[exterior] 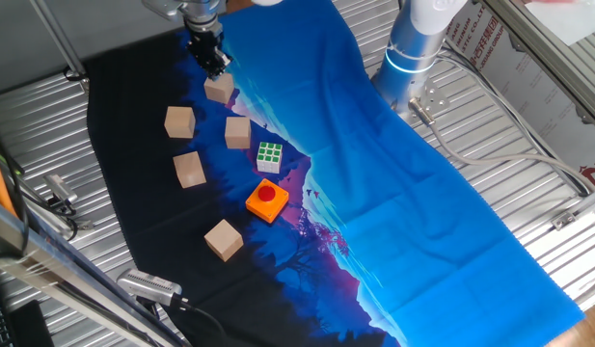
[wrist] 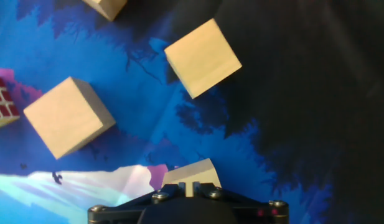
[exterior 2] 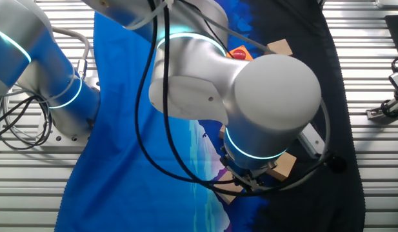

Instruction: Stack the blocks in a vertical line of five

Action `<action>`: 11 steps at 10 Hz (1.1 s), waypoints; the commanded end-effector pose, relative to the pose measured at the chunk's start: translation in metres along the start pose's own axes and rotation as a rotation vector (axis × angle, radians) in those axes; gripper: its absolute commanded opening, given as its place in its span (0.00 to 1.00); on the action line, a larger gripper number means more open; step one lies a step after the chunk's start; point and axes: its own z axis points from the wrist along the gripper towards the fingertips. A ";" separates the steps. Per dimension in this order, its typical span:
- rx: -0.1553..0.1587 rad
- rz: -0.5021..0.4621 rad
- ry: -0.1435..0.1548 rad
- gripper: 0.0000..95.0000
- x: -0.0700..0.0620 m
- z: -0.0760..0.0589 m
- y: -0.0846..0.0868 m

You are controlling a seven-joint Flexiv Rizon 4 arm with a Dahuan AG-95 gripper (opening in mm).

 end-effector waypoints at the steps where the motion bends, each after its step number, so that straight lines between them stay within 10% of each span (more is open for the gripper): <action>1: -0.031 -0.014 -0.004 1.00 0.000 0.001 -0.001; 10: -0.142 0.075 -0.048 1.00 0.018 0.031 -0.001; 11: -0.128 -0.050 -0.045 1.00 0.018 0.031 -0.001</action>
